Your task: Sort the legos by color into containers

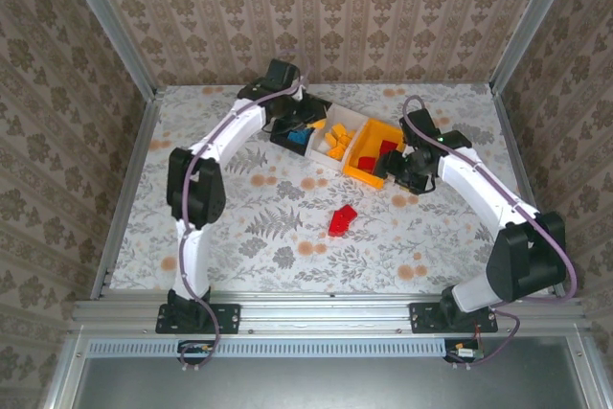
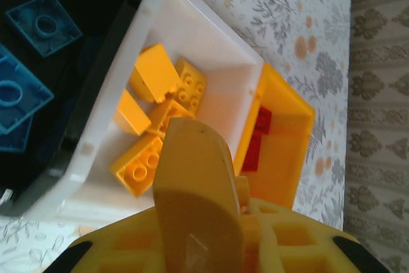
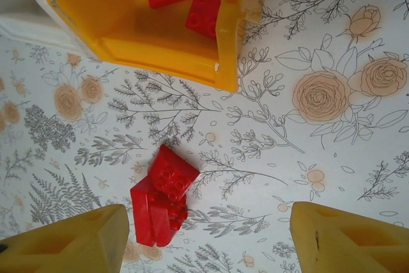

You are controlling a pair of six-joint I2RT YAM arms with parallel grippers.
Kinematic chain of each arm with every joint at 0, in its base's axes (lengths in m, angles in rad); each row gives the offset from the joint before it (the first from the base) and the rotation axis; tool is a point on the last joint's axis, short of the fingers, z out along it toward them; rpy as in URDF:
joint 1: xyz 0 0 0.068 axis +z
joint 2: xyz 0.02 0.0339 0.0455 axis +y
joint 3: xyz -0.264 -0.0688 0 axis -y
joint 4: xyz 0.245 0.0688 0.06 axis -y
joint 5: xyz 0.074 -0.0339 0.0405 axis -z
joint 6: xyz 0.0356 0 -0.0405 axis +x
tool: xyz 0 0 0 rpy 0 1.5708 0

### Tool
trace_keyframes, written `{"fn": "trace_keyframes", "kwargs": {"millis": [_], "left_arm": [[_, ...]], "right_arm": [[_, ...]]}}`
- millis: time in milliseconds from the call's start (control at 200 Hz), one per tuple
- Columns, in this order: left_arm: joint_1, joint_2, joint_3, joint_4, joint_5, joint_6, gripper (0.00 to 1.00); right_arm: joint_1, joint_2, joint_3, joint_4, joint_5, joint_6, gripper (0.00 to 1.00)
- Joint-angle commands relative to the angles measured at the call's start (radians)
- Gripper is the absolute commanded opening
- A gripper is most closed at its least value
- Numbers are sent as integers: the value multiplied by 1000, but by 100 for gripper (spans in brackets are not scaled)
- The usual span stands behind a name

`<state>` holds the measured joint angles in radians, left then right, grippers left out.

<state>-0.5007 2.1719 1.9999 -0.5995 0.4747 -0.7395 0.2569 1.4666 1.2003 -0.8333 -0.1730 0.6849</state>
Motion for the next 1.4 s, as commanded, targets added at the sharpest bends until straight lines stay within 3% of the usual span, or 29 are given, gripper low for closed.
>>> {"fn": "trace_keyframes", "kwargs": {"millis": [0, 265, 790, 1125, 1395], "left_arm": [[-13, 65, 109, -90, -30, -39, 20], [-39, 170, 240, -189, -54, 5, 21], [-59, 242, 309, -258, -78, 28, 29], [-64, 212, 312, -280, -114, 69, 56], [-68, 148, 309, -324, -170, 144, 65]], "right_arm": [[-5, -35, -3, -15, -13, -4, 68], [-6, -62, -36, -26, -2, -8, 69], [-11, -49, -48, -42, -4, -25, 69], [-11, -11, -41, -31, -32, -28, 69], [-2, 44, -50, -42, -73, -47, 69]]}}
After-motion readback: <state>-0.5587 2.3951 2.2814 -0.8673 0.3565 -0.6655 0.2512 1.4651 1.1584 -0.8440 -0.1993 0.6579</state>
